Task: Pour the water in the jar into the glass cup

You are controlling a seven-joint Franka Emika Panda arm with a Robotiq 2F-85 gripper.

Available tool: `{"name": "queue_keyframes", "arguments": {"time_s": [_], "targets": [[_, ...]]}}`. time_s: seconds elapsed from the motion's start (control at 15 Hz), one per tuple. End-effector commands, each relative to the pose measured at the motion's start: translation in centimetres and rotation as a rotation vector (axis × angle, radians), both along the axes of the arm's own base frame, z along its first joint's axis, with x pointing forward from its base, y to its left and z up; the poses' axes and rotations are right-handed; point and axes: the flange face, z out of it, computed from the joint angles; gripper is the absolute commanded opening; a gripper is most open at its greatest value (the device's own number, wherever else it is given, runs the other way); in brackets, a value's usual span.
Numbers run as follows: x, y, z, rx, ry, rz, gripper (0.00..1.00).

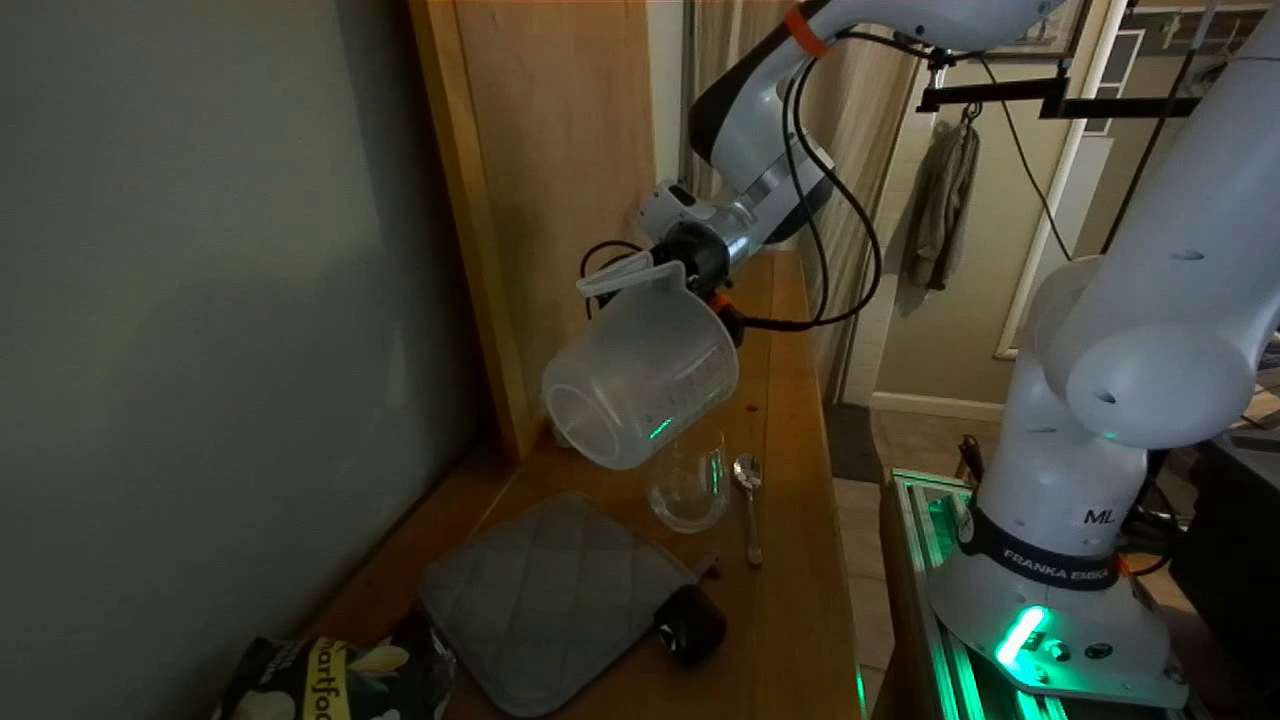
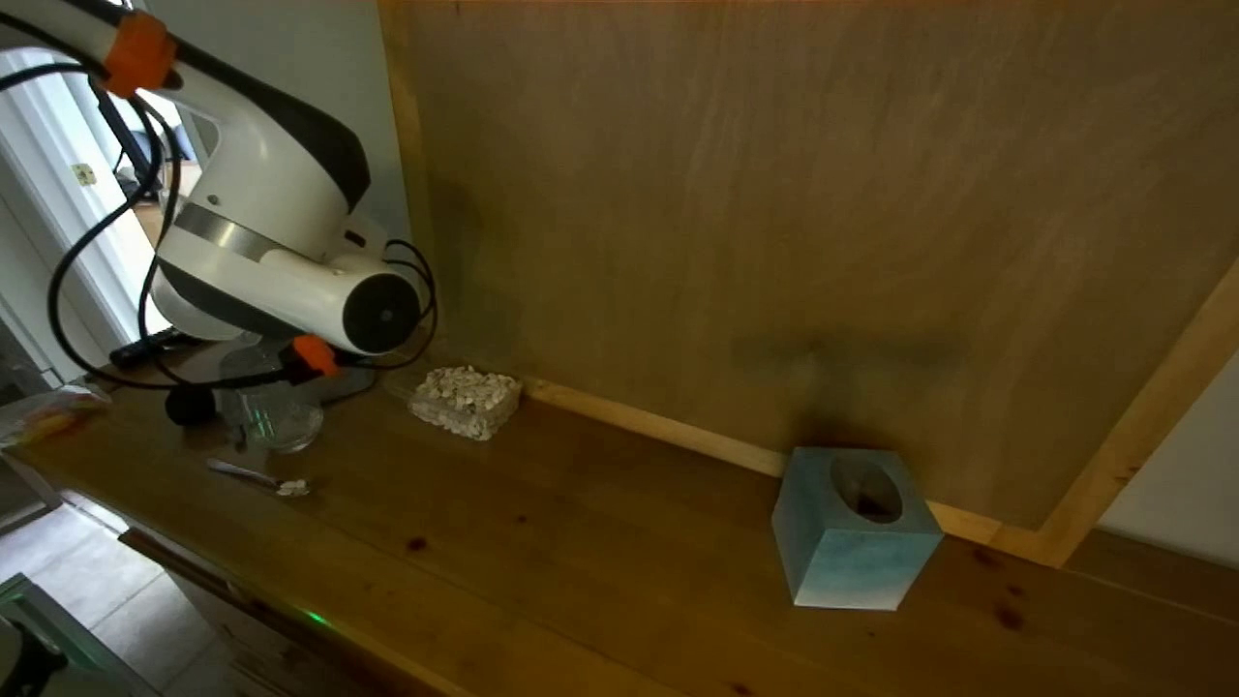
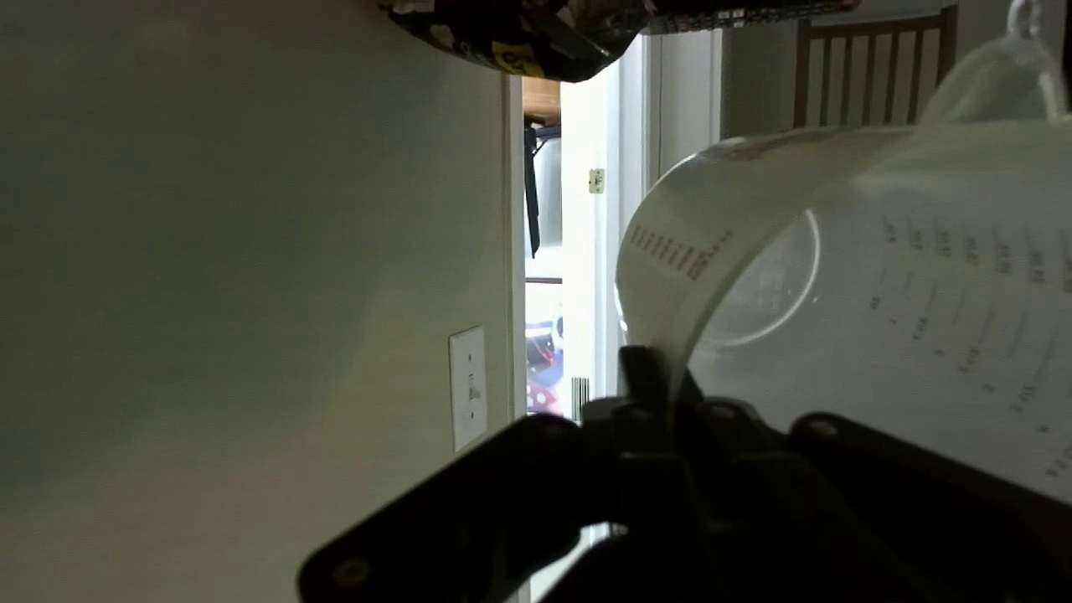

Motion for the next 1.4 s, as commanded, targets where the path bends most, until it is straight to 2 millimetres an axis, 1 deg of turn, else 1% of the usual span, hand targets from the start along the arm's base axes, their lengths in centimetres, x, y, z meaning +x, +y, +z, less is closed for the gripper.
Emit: {"name": "queue_keyframes", "arguments": {"time_s": [0.0, 0.33, 0.73, 0.93, 1.33], "targets": [[0.4, 0.2, 0.4, -0.014, 0.028, -0.031, 0.01], [0.6, 0.3, 0.6, -0.043, 0.056, -0.050, 0.01], [1.0, 1.2, 1.0, -0.083, 0.109, -0.069, 0.01], [1.2, 1.9, 1.3, -0.120, 0.159, -0.095, 0.01], [2.4, 4.1, 2.0, -0.203, 0.272, -0.135, 0.01]]}}
